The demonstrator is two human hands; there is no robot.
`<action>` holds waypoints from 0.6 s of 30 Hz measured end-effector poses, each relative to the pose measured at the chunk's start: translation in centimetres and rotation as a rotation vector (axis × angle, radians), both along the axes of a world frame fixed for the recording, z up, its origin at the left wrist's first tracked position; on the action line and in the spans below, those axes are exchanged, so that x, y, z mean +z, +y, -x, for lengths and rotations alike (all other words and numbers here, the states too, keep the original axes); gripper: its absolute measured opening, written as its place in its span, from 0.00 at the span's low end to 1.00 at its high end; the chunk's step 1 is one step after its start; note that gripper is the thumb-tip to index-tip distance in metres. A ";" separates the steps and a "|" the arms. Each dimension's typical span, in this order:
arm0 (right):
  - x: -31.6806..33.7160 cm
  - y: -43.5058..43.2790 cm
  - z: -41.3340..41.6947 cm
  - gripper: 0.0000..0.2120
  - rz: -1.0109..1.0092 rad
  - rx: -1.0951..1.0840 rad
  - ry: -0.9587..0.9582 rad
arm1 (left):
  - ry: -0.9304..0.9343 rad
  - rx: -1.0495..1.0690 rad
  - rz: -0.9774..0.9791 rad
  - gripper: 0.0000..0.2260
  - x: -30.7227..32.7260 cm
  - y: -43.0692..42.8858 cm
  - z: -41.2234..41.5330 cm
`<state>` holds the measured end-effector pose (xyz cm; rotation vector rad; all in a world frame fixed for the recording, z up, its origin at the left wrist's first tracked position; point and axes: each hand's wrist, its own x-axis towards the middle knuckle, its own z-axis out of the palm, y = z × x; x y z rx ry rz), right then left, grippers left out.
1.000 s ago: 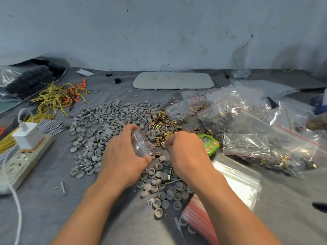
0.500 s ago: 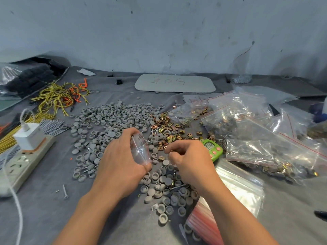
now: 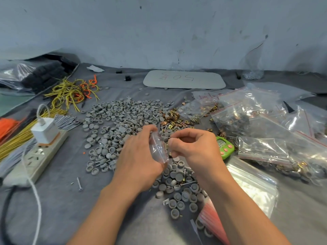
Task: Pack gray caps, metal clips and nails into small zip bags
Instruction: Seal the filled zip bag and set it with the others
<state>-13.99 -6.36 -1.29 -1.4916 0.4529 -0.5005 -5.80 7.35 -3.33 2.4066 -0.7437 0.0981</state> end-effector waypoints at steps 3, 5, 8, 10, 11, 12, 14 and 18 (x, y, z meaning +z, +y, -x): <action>0.2 0.3 -0.2 0.07 0.048 0.022 -0.011 | 0.045 -0.047 0.063 0.37 0.3 0.1 0.3; 0.1 0.4 -0.4 0.09 0.152 0.007 0.006 | 0.078 -0.078 0.084 0.35 0.6 0.1 0.4; 0.2 0.7 -0.9 0.10 0.284 0.010 0.020 | 0.123 -0.120 0.121 0.34 0.9 0.2 0.5; 0.5 0.9 -1.1 0.10 0.287 0.067 0.013 | 0.147 -0.134 0.165 0.34 1.0 0.2 0.5; 0.6 1.0 -1.1 0.10 0.264 0.083 -0.004 | 0.158 -0.134 0.195 0.33 1.1 0.3 0.5; 0.8 0.8 -1.1 0.09 0.216 0.080 -0.027 | 0.169 -0.128 0.223 0.32 1.2 0.4 0.4; 0.9 0.2 -1.0 0.08 0.071 0.023 -0.051 | 0.203 -0.115 0.265 0.33 1.3 0.7 0.1; 0.7 -0.6 -0.6 0.10 -0.047 -0.098 -0.060 | 0.251 -0.139 0.307 0.34 1.5 1.5 -0.3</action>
